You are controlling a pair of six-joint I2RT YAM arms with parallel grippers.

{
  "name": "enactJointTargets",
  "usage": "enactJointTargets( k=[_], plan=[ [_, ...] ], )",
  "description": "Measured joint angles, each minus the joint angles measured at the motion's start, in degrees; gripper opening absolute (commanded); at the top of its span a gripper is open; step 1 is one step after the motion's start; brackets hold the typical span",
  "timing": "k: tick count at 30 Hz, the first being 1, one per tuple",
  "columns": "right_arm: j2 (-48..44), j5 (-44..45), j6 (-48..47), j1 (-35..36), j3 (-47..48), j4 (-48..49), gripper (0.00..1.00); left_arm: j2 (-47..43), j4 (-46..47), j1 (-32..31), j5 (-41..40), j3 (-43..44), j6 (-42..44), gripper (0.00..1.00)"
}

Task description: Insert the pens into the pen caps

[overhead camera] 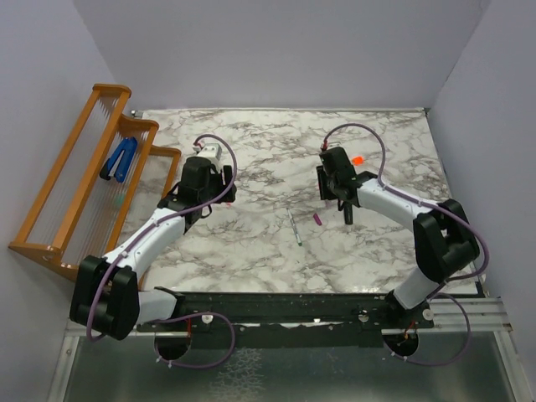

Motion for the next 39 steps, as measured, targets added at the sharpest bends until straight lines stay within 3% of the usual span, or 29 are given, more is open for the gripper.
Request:
enactJointTargets(
  k=[13, 26, 32, 39],
  plan=[
    [12.4, 0.1, -1.3, -0.1, 3.6, 1.2, 0.35, -0.1, 0.4, 0.0, 0.7, -0.9, 0.2, 0.67],
    [17.0, 0.2, -3.0, -0.8, 8.3, 4.5, 0.30, -2.2, 0.4, 0.0, 1.2, -0.9, 0.2, 0.67],
    [17.3, -0.3, -3.0, -1.7, 8.3, 5.6, 0.01, -2.4, 0.4, 0.0, 1.4, -0.9, 0.2, 0.67],
    [17.5, -2.1, -2.6, -3.4, 8.3, 7.0, 0.00, -6.4, 2.8, 0.0, 6.0, -3.8, -0.3, 0.69]
  ],
)
